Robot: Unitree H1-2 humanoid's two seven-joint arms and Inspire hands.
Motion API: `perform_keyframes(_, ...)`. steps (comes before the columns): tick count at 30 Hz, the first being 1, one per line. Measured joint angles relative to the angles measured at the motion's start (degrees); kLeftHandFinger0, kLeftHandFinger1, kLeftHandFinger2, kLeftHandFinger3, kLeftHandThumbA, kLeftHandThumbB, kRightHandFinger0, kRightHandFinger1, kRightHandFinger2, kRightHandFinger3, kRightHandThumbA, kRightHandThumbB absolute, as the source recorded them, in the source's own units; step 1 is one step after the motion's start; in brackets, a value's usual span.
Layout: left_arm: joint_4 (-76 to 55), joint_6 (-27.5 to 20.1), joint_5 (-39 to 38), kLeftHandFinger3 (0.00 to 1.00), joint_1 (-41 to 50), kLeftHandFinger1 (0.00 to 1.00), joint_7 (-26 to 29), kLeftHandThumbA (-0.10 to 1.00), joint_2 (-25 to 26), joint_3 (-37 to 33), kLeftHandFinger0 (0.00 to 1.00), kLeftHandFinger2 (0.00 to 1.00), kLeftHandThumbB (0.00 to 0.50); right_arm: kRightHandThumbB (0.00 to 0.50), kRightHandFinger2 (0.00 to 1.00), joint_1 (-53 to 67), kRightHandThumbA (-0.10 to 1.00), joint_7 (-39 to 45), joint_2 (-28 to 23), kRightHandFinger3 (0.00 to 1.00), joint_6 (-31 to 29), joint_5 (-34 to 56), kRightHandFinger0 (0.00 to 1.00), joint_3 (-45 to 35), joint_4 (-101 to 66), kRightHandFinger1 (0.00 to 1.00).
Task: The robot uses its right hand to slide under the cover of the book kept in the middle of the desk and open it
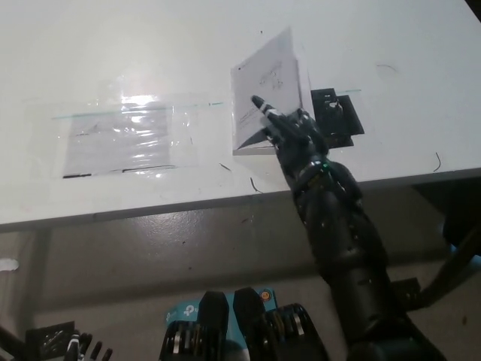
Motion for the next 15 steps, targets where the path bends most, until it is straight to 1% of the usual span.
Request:
perform_keyframes(1,0.0,0.0,0.0,0.96,0.0,0.9,0.0,0.99,0.0,0.0,0.93,0.87,0.127,0.125,0.76,-0.4,1.0,0.2,0.0,0.96,0.2,-0.4,0.71,0.7,0.0,0.73)
perform_keyframes(2,0.0,0.0,0.0,0.95,0.0,0.91,0.0,1.0,0.1,0.0,0.93,0.87,0.121,0.122,0.74,-1.0,1.0,0.4,-0.1,0.94,0.5,-1.1,0.69,1.5,0.1,0.71)
perform_keyframes(4,0.0,0.0,0.0,0.95,0.0,0.91,0.0,1.0,0.2,-0.1,0.93,0.86,0.125,0.124,0.72,-1.8,1.0,0.9,-0.4,0.93,0.8,-2.6,0.68,3.4,0.8,0.7)
perform_keyframes(5,0.0,0.0,0.0,0.93,0.0,0.89,0.0,0.99,0.2,-0.2,0.9,0.84,0.133,0.134,0.73,-2.1,1.0,1.1,-0.6,0.94,0.9,-3.1,0.68,4.2,1.0,0.71)
perform_keyframes(6,-0.1,0.0,0.0,0.95,0.0,0.89,0.1,0.99,0.2,-0.3,0.9,0.86,0.128,0.138,0.73,-2.3,1.0,1.4,-0.9,0.94,1.0,-4.0,0.68,5.1,1.2,0.7)
perform_keyframes(8,-0.2,0.2,0.0,0.97,-0.1,0.92,0.1,1.0,0.2,-0.4,0.92,0.92,0.121,0.139,0.72,-2.4,1.0,2.3,-1.7,0.92,1.0,-5.5,0.65,7.0,1.9,0.68)
perform_keyframes(10,-0.2,0.2,0.0,0.97,-0.1,0.9,0.1,1.0,0.4,-0.6,0.92,0.91,0.117,0.142,0.71,-2.4,1.0,3.1,-2.4,0.91,1.0,-6.8,0.64,8.6,2.5,0.68)
perform_keyframes(12,-0.2,0.3,0.0,0.96,-0.1,0.87,0.1,1.0,0.7,-0.7,0.91,0.89,0.121,0.138,0.69,-2.4,1.0,4.0,-3.0,0.9,1.1,-7.9,0.63,9.8,3.1,0.66)
perform_keyframes(13,-0.2,0.3,0.0,0.97,-0.2,0.88,0.1,1.0,0.9,-0.9,0.93,0.89,0.113,0.125,0.69,-2.4,1.0,4.4,-3.5,0.9,1.1,-8.5,0.64,10.3,3.5,0.66)
perform_keyframes(14,-0.2,0.3,0.0,0.97,-0.3,0.88,0.1,1.0,1.1,-1.0,0.93,0.88,0.117,0.113,0.69,-2.3,1.0,4.8,-3.8,0.91,1.1,-9.0,0.66,10.7,3.6,0.68)
perform_keyframes(15,-0.2,0.3,0.0,0.97,-0.4,0.88,0.1,0.99,1.2,-1.1,0.93,0.87,0.116,0.112,0.69,-2.3,1.0,5.2,-4.2,0.91,1.1,-9.5,0.66,11.0,3.7,0.68)
